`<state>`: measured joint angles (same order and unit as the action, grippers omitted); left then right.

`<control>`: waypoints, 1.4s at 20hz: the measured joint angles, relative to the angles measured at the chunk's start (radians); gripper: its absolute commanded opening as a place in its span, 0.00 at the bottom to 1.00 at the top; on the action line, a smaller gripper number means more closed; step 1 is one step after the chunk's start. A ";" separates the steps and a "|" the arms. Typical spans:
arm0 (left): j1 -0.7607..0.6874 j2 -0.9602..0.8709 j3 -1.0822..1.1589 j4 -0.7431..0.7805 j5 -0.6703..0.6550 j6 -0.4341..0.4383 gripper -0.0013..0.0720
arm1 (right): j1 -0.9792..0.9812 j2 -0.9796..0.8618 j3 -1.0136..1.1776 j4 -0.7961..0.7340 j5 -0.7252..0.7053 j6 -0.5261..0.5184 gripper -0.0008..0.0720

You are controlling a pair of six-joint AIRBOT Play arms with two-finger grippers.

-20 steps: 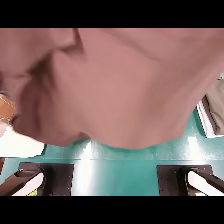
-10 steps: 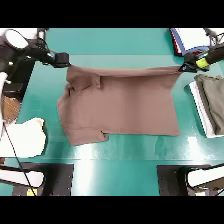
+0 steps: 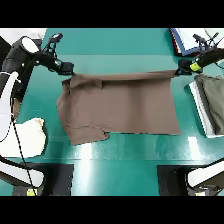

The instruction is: Fold the shirts.

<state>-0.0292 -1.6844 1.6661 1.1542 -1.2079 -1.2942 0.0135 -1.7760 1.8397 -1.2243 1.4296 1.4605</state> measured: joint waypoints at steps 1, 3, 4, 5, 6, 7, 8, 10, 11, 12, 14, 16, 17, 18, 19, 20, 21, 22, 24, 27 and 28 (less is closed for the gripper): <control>0.000 -0.002 -0.024 0.010 -0.012 0.003 0.05 | -0.001 0.014 -0.048 -0.008 -0.008 -0.003 0.03; 0.000 -0.003 -0.076 0.020 -0.011 0.007 0.05 | -0.001 0.032 -0.129 -0.013 -0.032 -0.006 0.03; 0.000 -0.004 -0.104 0.025 -0.006 0.008 0.28 | 0.000 0.037 -0.161 -0.013 -0.041 -0.008 0.08; 0.000 -0.003 -0.126 0.033 0.001 0.009 0.75 | 0.001 0.041 -0.189 -0.004 -0.052 -0.008 0.43; 0.002 -0.003 -0.145 0.040 0.003 0.006 0.86 | 0.000 0.044 -0.210 0.009 -0.060 -0.009 0.64; 0.003 -0.003 -0.158 0.043 0.003 -0.007 0.86 | 0.000 0.045 -0.225 0.024 -0.065 -0.011 0.64; 0.003 0.000 -0.168 0.041 -0.001 -0.018 0.86 | -0.001 0.048 -0.232 0.045 -0.065 -0.011 0.64; 0.013 0.019 -0.184 0.043 -0.040 -0.040 0.86 | -0.012 0.064 -0.238 0.068 -0.055 -0.011 0.64; 0.024 0.043 -0.200 0.047 -0.054 -0.050 0.86 | -0.021 0.084 -0.248 0.077 -0.043 -0.012 0.64; 0.035 0.077 -0.227 0.052 -0.065 -0.060 0.86 | -0.027 0.113 -0.266 0.085 -0.034 -0.013 0.64; 0.054 0.166 -0.315 0.066 -0.082 -0.083 0.86 | -0.040 0.188 -0.327 0.095 -0.020 -0.014 0.63; 0.072 0.281 -0.455 0.084 -0.085 -0.107 0.86 | -0.052 0.278 -0.403 0.097 -0.023 -0.014 0.63; 0.075 0.336 -0.528 0.085 -0.086 -0.119 0.86 | -0.054 0.322 -0.443 0.101 -0.029 -0.015 0.63; 0.077 0.396 -0.609 0.083 -0.086 -0.132 0.86 | -0.056 0.362 -0.479 0.105 -0.039 -0.015 0.63; 0.080 0.449 -0.684 0.082 -0.087 -0.146 0.86 | -0.058 0.401 -0.514 0.103 -0.055 -0.015 0.63; 0.084 0.503 -0.761 0.082 -0.086 -0.159 0.86 | -0.060 0.430 -0.543 0.103 -0.066 -0.015 0.63; 0.084 0.550 -0.827 0.072 -0.082 -0.169 0.86 | -0.060 0.458 -0.568 0.105 -0.077 -0.015 0.63; 0.084 0.594 -0.895 0.058 -0.075 -0.177 0.86 | -0.061 0.480 -0.587 0.107 -0.085 -0.015 0.63; 0.086 0.655 -1.003 0.021 -0.044 -0.187 0.86 | -0.062 0.509 -0.614 0.105 -0.098 -0.015 0.63; 0.087 0.697 -1.118 -0.055 0.018 -0.190 0.86 | -0.062 0.531 -0.632 0.107 -0.105 -0.015 0.63; 0.087 0.705 -1.146 -0.084 0.040 -0.189 0.86 | -0.062 0.535 -0.636 0.109 -0.107 -0.015 0.63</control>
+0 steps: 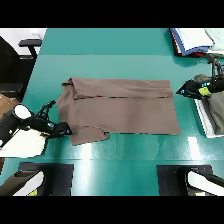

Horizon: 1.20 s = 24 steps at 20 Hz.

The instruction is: Fold the shirts.

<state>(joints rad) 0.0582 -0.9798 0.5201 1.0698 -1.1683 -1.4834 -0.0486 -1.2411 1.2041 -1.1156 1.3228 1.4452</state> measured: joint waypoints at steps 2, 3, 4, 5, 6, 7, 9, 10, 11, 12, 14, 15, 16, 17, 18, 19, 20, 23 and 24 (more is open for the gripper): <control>0.000 0.011 -0.040 -0.064 0.040 0.009 0.86 | 0.000 0.004 -0.003 -0.001 -0.001 0.000 0.63; 0.000 0.014 -0.053 -0.085 0.053 0.016 0.75 | 0.000 0.005 -0.005 0.000 -0.002 0.000 0.63; 0.000 0.014 -0.064 -0.102 0.075 0.024 0.43 | 0.000 0.006 -0.006 -0.001 -0.002 0.000 0.63; -0.001 0.013 -0.072 -0.105 0.097 0.035 0.21 | 0.000 0.007 -0.006 0.000 -0.002 0.000 0.63; 0.000 0.012 -0.074 -0.109 0.115 0.050 0.05 | 0.000 0.007 -0.007 0.000 0.000 0.000 0.63; -0.001 0.013 -0.071 -0.122 0.122 0.062 0.05 | 0.000 0.008 -0.007 -0.002 0.005 0.000 0.63; -0.001 0.015 -0.045 -0.148 0.112 0.081 0.05 | -0.007 0.009 -0.012 -0.008 0.030 0.000 0.63; 0.000 0.016 -0.027 -0.154 0.095 0.087 0.05 | -0.016 0.013 -0.024 -0.018 0.040 0.000 0.63; -0.001 0.021 -0.006 -0.155 0.080 0.092 0.05 | -0.032 0.020 -0.048 -0.022 0.053 0.000 0.63; -0.001 0.030 0.013 -0.150 0.063 0.094 0.05 | -0.055 0.032 -0.085 -0.026 0.064 0.000 0.63; -0.001 0.062 0.048 -0.131 0.038 0.098 0.05 | -0.117 0.062 -0.180 -0.042 0.072 0.000 0.65; -0.001 0.081 0.063 -0.122 0.026 0.098 0.05 | -0.154 0.076 -0.232 -0.048 0.079 0.000 0.74; -0.001 0.095 0.075 -0.115 0.018 0.098 0.05 | -0.198 0.090 -0.290 -0.052 0.082 0.000 0.74; -0.001 0.106 0.085 -0.110 0.008 0.099 0.05 | -0.238 0.098 -0.341 -0.053 0.082 0.000 0.73; -0.001 0.113 0.093 -0.108 0.000 0.099 0.05 | -0.274 0.102 -0.389 -0.051 0.084 0.000 0.67; -0.001 0.119 0.098 -0.104 -0.006 0.099 0.05 | -0.306 0.101 -0.436 -0.043 0.084 0.000 0.61; -0.001 0.123 0.102 -0.103 -0.012 0.100 0.05 | -0.329 0.095 -0.477 -0.028 0.082 -0.002 0.61; -0.001 0.129 0.109 -0.099 -0.022 0.100 0.05 | -0.338 0.063 -0.554 0.030 0.035 -0.019 0.58; -0.001 0.130 0.110 -0.098 -0.026 0.100 0.05 | -0.324 0.051 -0.565 0.052 0.023 -0.022 0.42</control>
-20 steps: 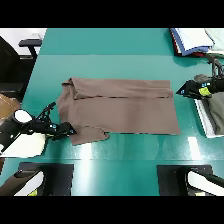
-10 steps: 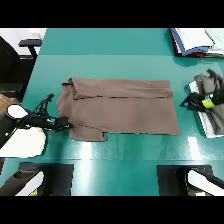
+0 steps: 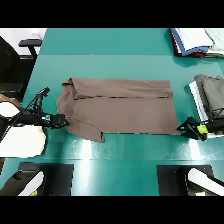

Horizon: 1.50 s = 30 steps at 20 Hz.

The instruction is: Fold the shirts.

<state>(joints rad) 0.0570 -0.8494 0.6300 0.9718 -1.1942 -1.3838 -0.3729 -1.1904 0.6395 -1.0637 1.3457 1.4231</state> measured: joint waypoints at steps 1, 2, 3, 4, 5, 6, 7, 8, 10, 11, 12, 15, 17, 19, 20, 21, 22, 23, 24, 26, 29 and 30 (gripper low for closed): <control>0.000 0.001 0.002 0.000 -0.003 0.000 0.05 | 0.023 -0.015 -0.004 0.014 -0.016 -0.004 0.28; 0.000 0.001 0.002 0.001 -0.006 0.000 0.05 | 0.045 -0.027 0.001 0.018 -0.027 -0.005 0.16; 0.000 0.002 0.002 0.005 -0.016 0.001 0.04 | 0.072 -0.038 0.011 0.023 -0.040 -0.008 0.05; 0.001 0.006 0.003 0.011 -0.031 0.000 0.04 | 0.095 -0.043 0.025 0.022 -0.050 -0.010 0.03; 0.000 0.014 0.003 0.022 -0.053 -0.002 0.04 | 0.117 -0.041 0.043 0.014 -0.048 -0.011 0.03; 0.000 0.029 0.003 0.037 -0.072 -0.005 0.04 | 0.139 -0.031 0.061 -0.003 -0.035 -0.011 0.03; 0.000 0.054 0.003 0.056 -0.095 -0.016 0.04 | 0.155 -0.012 0.079 -0.023 -0.021 -0.012 0.03; 0.000 0.084 0.003 0.073 -0.119 -0.029 0.04 | 0.169 0.016 0.095 -0.053 0.003 -0.012 0.03; 0.000 0.152 0.009 0.098 -0.183 -0.054 0.04 | 0.184 0.088 0.121 -0.113 0.063 -0.012 0.03; 0.000 0.183 0.021 0.104 -0.223 -0.064 0.04 | 0.189 0.126 0.132 -0.139 0.097 -0.011 0.03; 0.000 0.204 0.037 0.110 -0.258 -0.076 0.04 | 0.192 0.168 0.145 -0.161 0.126 -0.006 0.03; 0.000 0.235 0.109 0.130 -0.308 -0.113 0.04 | 0.212 0.254 0.193 -0.198 0.174 0.015 0.03; 0.000 0.222 0.151 0.149 -0.286 -0.126 0.04 | 0.248 0.254 0.244 -0.209 0.169 0.026 0.03; 0.000 0.175 0.184 0.161 -0.232 -0.117 0.05 | 0.291 0.205 0.311 -0.212 0.138 0.030 0.03; 0.000 0.137 0.202 0.165 -0.195 -0.103 0.05 | 0.310 0.167 0.349 -0.215 0.119 0.031 0.03; 0.000 0.093 0.220 0.167 -0.158 -0.086 0.05 | 0.329 0.117 0.395 -0.215 0.094 0.032 0.03; 0.000 0.043 0.240 0.169 -0.117 -0.066 0.05 | 0.344 0.064 0.440 -0.214 0.079 0.032 0.03; 0.000 -0.016 0.263 0.171 -0.072 -0.043 0.05 | 0.358 0.006 0.489 -0.212 0.060 0.033 0.03; 0.000 -0.074 0.285 0.172 -0.031 -0.020 0.05 | 0.370 -0.056 0.541 -0.212 0.051 0.034 0.03; 0.000 -0.198 0.334 0.172 0.057 0.023 0.05 | 0.385 -0.174 0.639 -0.204 0.034 0.034 0.03; 0.000 -0.349 0.391 0.173 0.159 0.058 0.58 | 0.389 -0.329 0.768 -0.142 0.013 0.034 0.26; 0.000 -0.387 0.406 0.175 0.187 0.063 0.83 | 0.386 -0.369 0.801 -0.112 0.008 0.032 0.49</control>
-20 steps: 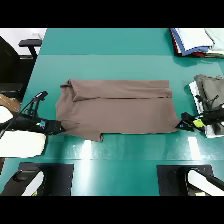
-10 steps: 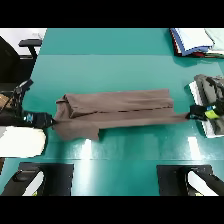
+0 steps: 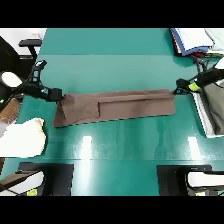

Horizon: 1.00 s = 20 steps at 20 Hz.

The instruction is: Fold the shirts.

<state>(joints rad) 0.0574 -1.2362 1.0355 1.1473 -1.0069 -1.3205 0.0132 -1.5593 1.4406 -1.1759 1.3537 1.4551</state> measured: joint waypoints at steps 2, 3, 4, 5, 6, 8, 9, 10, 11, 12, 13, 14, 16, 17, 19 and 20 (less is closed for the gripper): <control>0.001 -0.044 0.026 -0.001 0.036 0.000 0.85 | -0.020 -0.064 0.057 0.079 -0.006 -0.023 0.54; 0.000 -0.057 0.039 -0.001 0.043 -0.002 0.85 | -0.034 -0.086 0.077 0.120 -0.006 -0.039 0.55; 0.000 -0.066 0.055 -0.002 0.042 -0.005 0.85 | -0.050 -0.099 0.090 0.149 -0.001 -0.056 0.55; 0.000 -0.072 0.073 -0.003 0.032 -0.008 0.85 | -0.069 -0.108 0.098 0.169 0.011 -0.075 0.60; 0.000 -0.078 0.087 -0.003 0.010 -0.010 0.77 | -0.090 -0.112 0.098 0.183 0.030 -0.090 0.77; 0.000 -0.084 0.104 -0.012 -0.021 -0.013 0.10 | -0.140 -0.108 0.068 0.204 0.055 -0.111 0.82; 0.000 -0.086 0.109 -0.018 -0.036 -0.013 0.06 | -0.169 -0.105 0.042 0.211 0.064 -0.119 0.81; 0.000 -0.087 0.114 -0.032 -0.045 -0.013 0.06 | -0.195 -0.101 0.014 0.215 0.068 -0.124 0.81; 0.000 -0.088 0.116 -0.051 -0.051 -0.013 0.06 | -0.221 -0.100 -0.021 0.223 0.072 -0.131 0.82; 0.000 -0.089 0.117 -0.072 -0.057 -0.012 0.06 | -0.239 -0.099 -0.053 0.224 0.074 -0.140 0.81; -0.003 -0.089 0.119 -0.094 -0.058 -0.011 0.06 | -0.254 -0.098 -0.088 0.230 0.074 -0.154 0.82; -0.013 -0.090 0.119 -0.111 -0.055 -0.010 0.06 | -0.261 -0.097 -0.119 0.234 0.073 -0.165 0.81; -0.046 -0.092 0.119 -0.136 -0.040 -0.009 0.05 | -0.262 -0.096 -0.173 0.237 0.053 -0.185 0.81; -0.068 -0.094 0.119 -0.142 -0.029 -0.008 0.05 | -0.257 -0.096 -0.193 0.239 0.037 -0.192 0.81; -0.126 -0.098 0.119 -0.155 0.005 -0.010 0.05 | -0.232 -0.100 -0.213 0.251 0.018 -0.203 0.80; -0.153 -0.101 0.119 -0.159 0.022 -0.018 0.05 | -0.216 -0.108 -0.214 0.260 0.015 -0.205 0.80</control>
<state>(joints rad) -0.0959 -1.3373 1.1549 0.9886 -0.9852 -1.3380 -0.2031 -1.6676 1.2270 -0.9157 1.3685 1.2503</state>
